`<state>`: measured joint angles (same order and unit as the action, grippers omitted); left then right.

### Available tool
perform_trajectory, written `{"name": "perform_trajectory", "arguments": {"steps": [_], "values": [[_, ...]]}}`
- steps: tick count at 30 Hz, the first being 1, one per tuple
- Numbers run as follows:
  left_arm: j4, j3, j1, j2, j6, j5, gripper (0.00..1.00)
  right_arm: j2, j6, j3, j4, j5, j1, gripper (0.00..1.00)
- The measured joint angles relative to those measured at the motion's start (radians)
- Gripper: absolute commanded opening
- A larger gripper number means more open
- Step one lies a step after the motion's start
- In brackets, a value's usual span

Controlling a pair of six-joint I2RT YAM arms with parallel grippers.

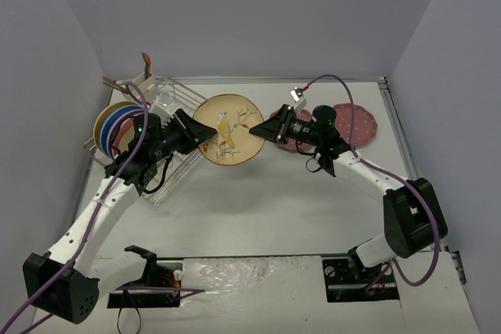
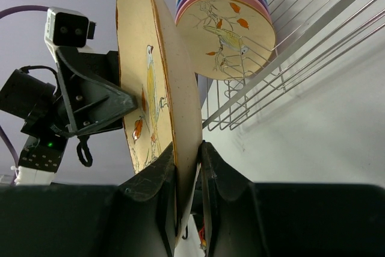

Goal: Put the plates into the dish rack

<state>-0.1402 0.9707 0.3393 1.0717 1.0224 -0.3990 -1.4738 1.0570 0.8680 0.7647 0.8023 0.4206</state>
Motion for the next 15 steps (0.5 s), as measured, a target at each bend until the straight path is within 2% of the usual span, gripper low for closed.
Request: {"name": "perform_trajectory", "arguments": {"steps": [3,4,7,8,11,15], "values": [[0.022,-0.024,0.000,-0.001,0.026,-0.004,0.05,-0.002,0.002,0.000,0.013,0.003,0.000,0.00],[0.029,-0.031,0.000,-0.001,0.034,-0.006,0.00,-0.003,0.002,0.000,0.017,0.002,-0.001,0.00],[0.069,-0.049,0.000,-0.019,0.059,-0.012,0.00,-0.014,0.020,-0.002,0.022,0.000,-0.006,0.04],[0.071,-0.052,0.000,-0.026,0.064,-0.012,0.00,-0.014,0.021,-0.002,0.025,0.001,-0.005,0.09],[0.069,-0.053,0.000,-0.042,0.056,-0.006,0.00,-0.014,0.016,-0.002,0.038,0.008,-0.003,0.38],[0.023,-0.053,0.001,-0.059,-0.008,0.023,0.00,-0.008,-0.042,-0.001,0.023,0.010,0.000,0.70]]}}
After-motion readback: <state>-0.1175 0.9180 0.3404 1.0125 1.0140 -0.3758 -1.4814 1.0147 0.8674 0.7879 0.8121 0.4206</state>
